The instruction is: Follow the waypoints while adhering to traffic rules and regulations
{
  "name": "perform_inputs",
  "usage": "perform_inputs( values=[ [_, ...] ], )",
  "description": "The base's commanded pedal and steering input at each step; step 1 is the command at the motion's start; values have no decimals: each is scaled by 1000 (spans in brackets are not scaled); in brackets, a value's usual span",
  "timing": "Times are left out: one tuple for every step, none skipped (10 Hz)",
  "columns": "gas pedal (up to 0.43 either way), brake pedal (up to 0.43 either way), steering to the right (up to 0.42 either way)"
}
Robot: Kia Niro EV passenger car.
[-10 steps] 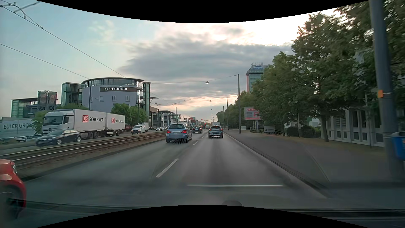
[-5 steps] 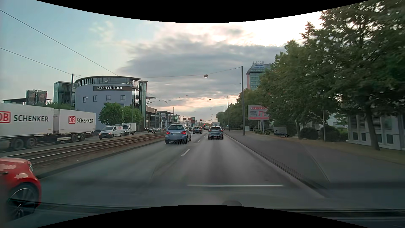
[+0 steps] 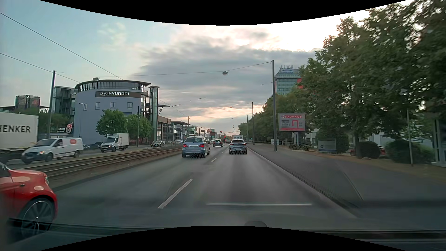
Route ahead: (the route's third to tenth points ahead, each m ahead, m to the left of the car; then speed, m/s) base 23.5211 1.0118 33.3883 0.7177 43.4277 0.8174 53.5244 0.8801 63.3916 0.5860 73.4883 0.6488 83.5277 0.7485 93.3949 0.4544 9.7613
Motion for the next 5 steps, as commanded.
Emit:
perform_inputs(
  values=[
    [0, 0, -5],
    [0, 0, -5],
    [0, 0, -5],
    [0, 0, -5],
    [0, 0, -5]
  ],
)
